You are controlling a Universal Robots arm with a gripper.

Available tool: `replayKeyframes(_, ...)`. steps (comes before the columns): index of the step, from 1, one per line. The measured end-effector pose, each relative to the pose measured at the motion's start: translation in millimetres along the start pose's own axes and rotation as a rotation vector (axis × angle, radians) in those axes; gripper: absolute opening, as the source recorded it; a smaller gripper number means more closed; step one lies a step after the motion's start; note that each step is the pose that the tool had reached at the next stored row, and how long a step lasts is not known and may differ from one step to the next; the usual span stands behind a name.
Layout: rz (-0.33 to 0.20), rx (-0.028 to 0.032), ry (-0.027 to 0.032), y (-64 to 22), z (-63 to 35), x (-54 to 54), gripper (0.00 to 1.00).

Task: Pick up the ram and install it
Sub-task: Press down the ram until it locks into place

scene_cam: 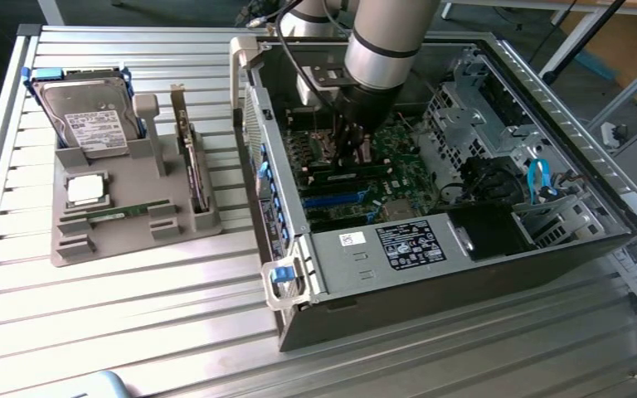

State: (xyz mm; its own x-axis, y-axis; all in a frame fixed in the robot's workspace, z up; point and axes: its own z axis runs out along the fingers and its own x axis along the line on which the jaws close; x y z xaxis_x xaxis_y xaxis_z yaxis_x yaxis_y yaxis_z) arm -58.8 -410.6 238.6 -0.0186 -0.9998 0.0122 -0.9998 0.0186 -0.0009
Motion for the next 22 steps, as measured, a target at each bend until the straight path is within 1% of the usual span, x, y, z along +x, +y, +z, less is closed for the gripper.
replayKeyframes(13,0.000,0.0000,0.0004,0.0,-31.4,0.2,0.11)
replayKeyframes(15,0.000,0.0000,0.0004,0.0,-36.8,0.2,0.11)
replayKeyframes(17,0.000,0.0000,0.0005,0.0,-44.3,0.2,0.11)
replayKeyframes(22,0.000,0.0000,0.0004,0.0,-55.8,0.2,0.11)
